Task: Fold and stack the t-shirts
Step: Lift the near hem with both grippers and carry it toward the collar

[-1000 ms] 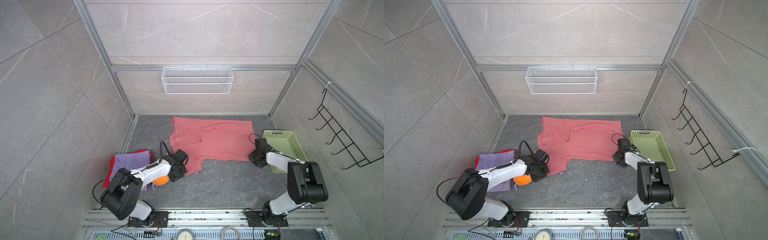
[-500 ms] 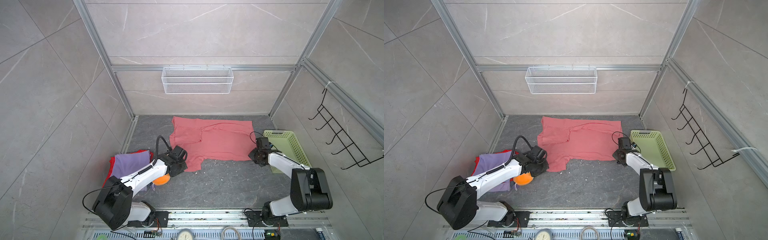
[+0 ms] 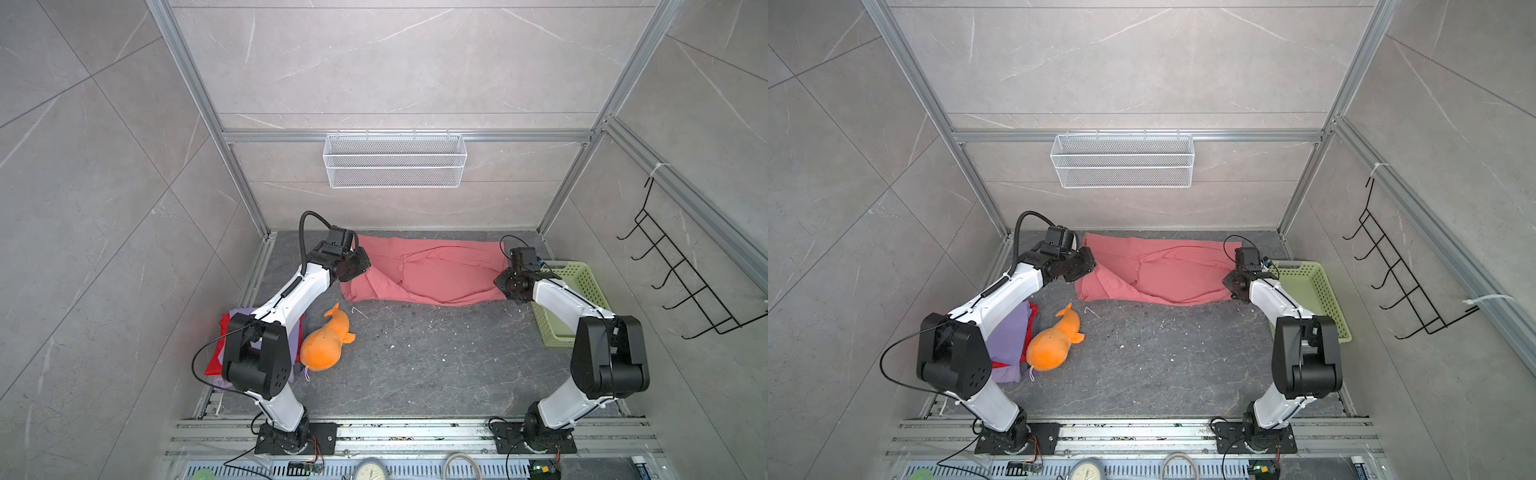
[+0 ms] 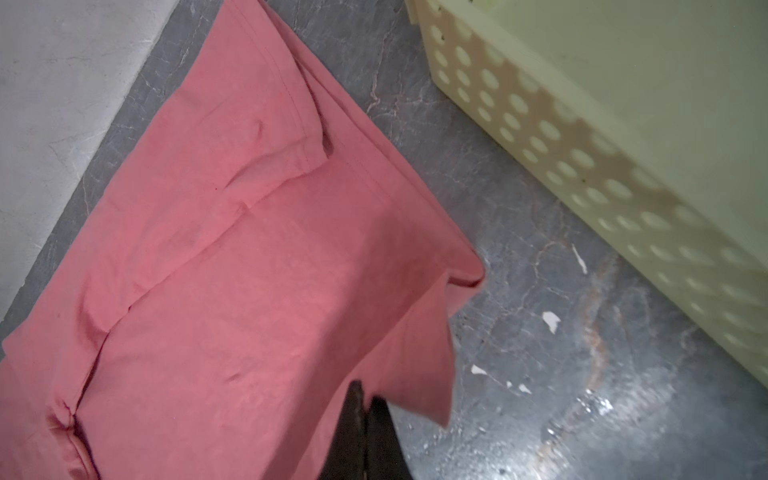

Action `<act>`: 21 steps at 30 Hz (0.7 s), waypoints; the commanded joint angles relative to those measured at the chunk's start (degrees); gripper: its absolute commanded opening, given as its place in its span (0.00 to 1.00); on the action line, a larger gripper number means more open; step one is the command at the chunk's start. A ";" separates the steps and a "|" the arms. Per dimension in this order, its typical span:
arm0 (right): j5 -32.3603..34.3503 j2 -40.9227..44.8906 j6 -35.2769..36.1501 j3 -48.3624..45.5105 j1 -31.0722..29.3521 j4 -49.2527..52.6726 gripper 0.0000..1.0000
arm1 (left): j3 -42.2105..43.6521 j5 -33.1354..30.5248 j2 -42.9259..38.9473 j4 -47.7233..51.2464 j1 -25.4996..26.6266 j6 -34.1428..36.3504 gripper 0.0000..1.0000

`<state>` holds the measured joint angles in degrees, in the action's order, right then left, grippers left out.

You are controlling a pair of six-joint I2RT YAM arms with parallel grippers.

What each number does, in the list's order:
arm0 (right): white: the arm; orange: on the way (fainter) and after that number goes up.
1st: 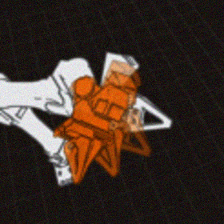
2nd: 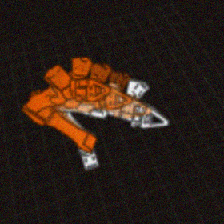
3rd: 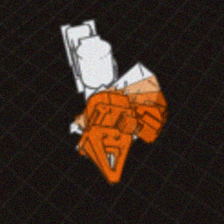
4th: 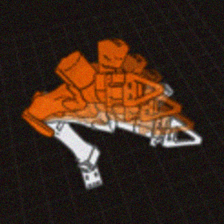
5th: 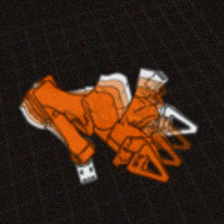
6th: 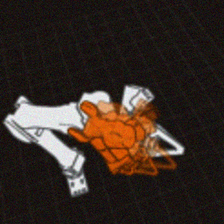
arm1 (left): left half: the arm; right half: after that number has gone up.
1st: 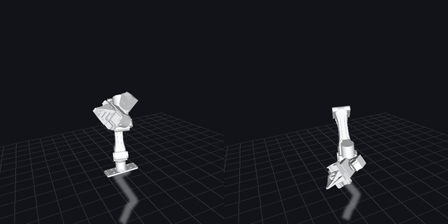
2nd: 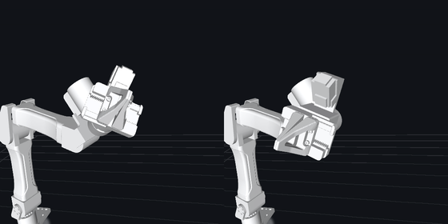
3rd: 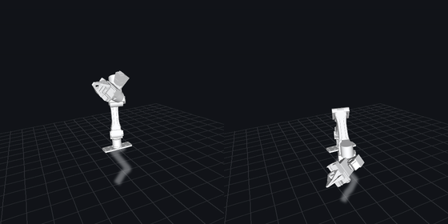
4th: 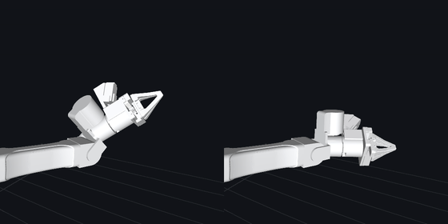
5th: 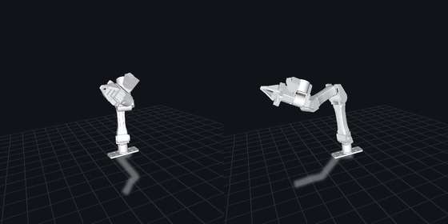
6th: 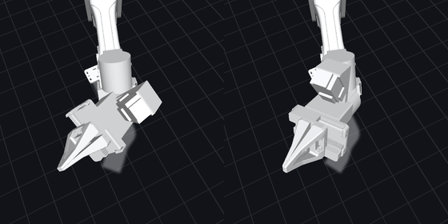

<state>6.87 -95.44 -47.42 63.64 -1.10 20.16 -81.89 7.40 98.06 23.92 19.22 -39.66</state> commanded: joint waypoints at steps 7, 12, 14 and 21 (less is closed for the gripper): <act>2.43 -6.10 -4.55 7.18 1.19 3.91 0.00 | -18.86 3.37 11.10 2.36 -1.19 13.51 0.00; 2.71 -8.53 -6.39 9.39 1.96 4.00 0.00 | -22.54 0.72 14.94 2.38 -1.96 15.81 0.00; 2.54 -9.92 -7.30 10.58 2.18 3.92 0.00 | -23.69 0.49 16.44 1.75 -2.76 15.78 0.00; 1.77 -14.69 -9.37 15.39 2.51 4.07 0.00 | -26.92 1.92 20.32 -0.96 -5.26 14.26 0.00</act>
<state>8.14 -108.38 -54.72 76.62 1.04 22.72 -105.82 9.10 117.62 25.28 14.96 -26.35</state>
